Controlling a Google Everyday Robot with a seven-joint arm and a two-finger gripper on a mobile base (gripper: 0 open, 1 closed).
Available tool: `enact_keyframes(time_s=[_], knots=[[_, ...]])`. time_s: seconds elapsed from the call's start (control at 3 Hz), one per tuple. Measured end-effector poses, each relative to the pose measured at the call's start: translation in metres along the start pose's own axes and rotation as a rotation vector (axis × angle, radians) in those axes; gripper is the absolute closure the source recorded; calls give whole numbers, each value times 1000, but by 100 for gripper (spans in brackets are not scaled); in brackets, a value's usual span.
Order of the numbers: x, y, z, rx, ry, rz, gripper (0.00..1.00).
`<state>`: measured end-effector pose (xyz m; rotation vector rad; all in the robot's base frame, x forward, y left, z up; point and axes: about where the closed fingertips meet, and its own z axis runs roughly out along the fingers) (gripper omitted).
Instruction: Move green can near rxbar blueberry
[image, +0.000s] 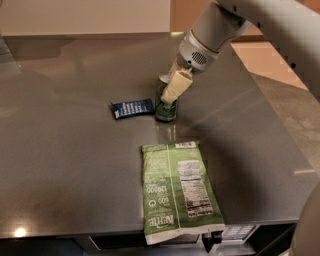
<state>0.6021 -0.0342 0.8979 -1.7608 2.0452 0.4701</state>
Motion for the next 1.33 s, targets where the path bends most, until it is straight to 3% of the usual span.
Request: enact_keyframes(time_s=[0.67, 1.0, 1.33], knots=[[-2, -1, 4, -3, -1, -2, 15], [-3, -1, 6, -5, -2, -3, 0], [-3, -1, 7, -5, -2, -3, 0]])
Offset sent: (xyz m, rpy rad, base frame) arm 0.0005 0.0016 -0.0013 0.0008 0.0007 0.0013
